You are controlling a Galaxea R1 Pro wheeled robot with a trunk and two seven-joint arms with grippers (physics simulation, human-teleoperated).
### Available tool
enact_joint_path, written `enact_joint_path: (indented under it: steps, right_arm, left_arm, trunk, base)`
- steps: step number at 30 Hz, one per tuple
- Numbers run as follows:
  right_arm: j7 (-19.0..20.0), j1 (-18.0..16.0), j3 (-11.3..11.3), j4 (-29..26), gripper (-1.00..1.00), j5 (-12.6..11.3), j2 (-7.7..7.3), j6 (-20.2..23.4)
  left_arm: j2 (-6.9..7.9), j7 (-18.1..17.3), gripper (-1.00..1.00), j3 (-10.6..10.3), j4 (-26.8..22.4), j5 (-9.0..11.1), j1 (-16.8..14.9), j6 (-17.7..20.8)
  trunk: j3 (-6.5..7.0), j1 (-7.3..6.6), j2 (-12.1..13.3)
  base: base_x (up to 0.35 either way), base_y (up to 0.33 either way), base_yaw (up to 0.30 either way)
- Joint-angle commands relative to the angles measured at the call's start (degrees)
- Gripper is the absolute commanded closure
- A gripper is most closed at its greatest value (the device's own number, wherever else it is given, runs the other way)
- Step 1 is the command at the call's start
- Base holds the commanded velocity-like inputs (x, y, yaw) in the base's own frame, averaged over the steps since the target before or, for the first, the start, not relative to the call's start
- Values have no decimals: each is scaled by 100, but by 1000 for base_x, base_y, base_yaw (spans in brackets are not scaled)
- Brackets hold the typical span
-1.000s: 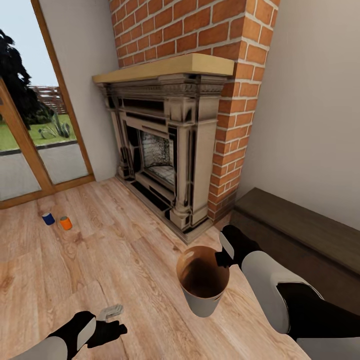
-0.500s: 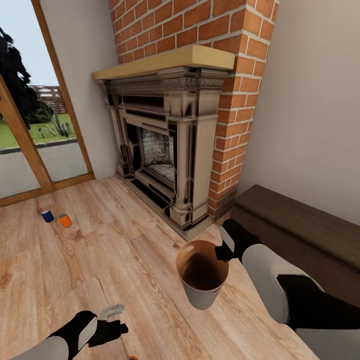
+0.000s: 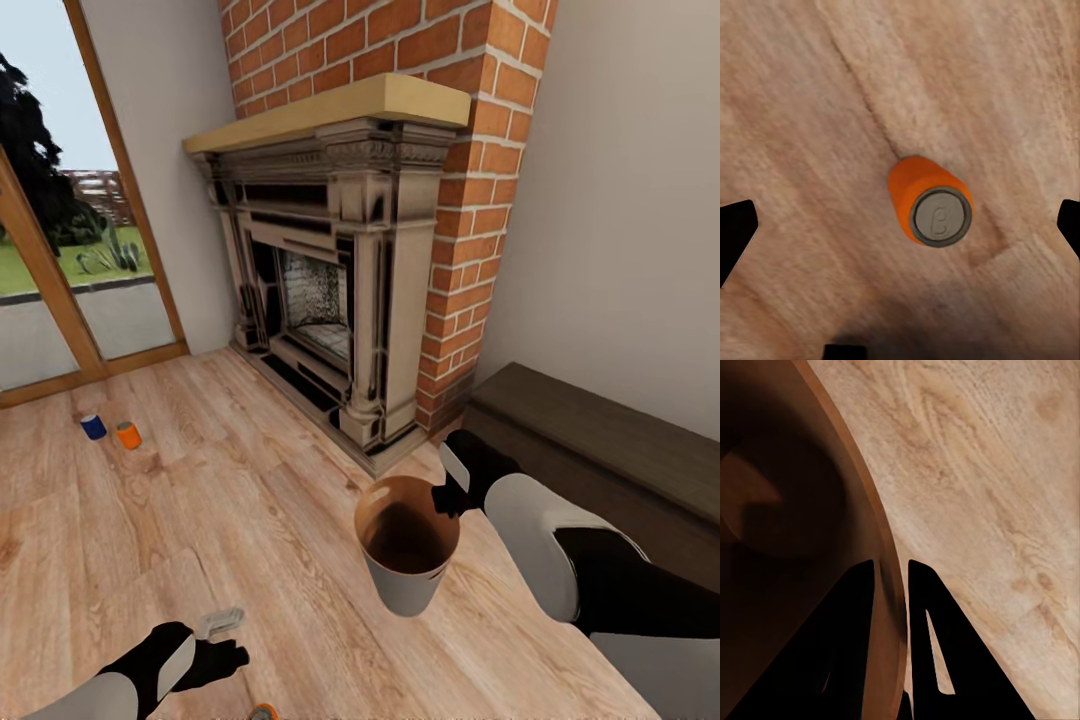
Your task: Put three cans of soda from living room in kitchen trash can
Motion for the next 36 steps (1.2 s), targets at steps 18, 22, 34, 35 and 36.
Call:
enact_joint_path:
  steps: [18, 22, 34, 35, 36]
  right_arm:
    - [17, -45, -45, 117, 100, -103, 7, 0]
    - [19, -45, -33, 116, 100, -103, 11, 0]
    - [16, -45, -15, 101, 100, -103, 36, 0]
    - [17, -45, -13, 101, 100, -103, 35, 0]
    - [17, -45, -12, 101, 100, -103, 37, 0]
  left_arm:
    - [-573, 108, -100, -30, 38, -39, -1, -221]
    - [-710, 111, -100, -34, 38, -46, -2, -316]
    - [-730, 74, -100, -22, 39, -8, -3, -362]
    - [-727, 75, -100, -21, 41, -7, -3, -364]
    - [-725, 75, -100, -21, 42, -8, -3, -365]
  trunk:
    - [-215, 264, -483]
    - [-215, 264, -483]
    - [-377, 461, -844]
    - [-395, 483, -884]
    - [-413, 505, -925]
  base:
    - [0, 0, 0]
    - [0, 0, 0]
    - [0, 0, -53]
    - [0, 0, -11]
    - [0, 0, -9]
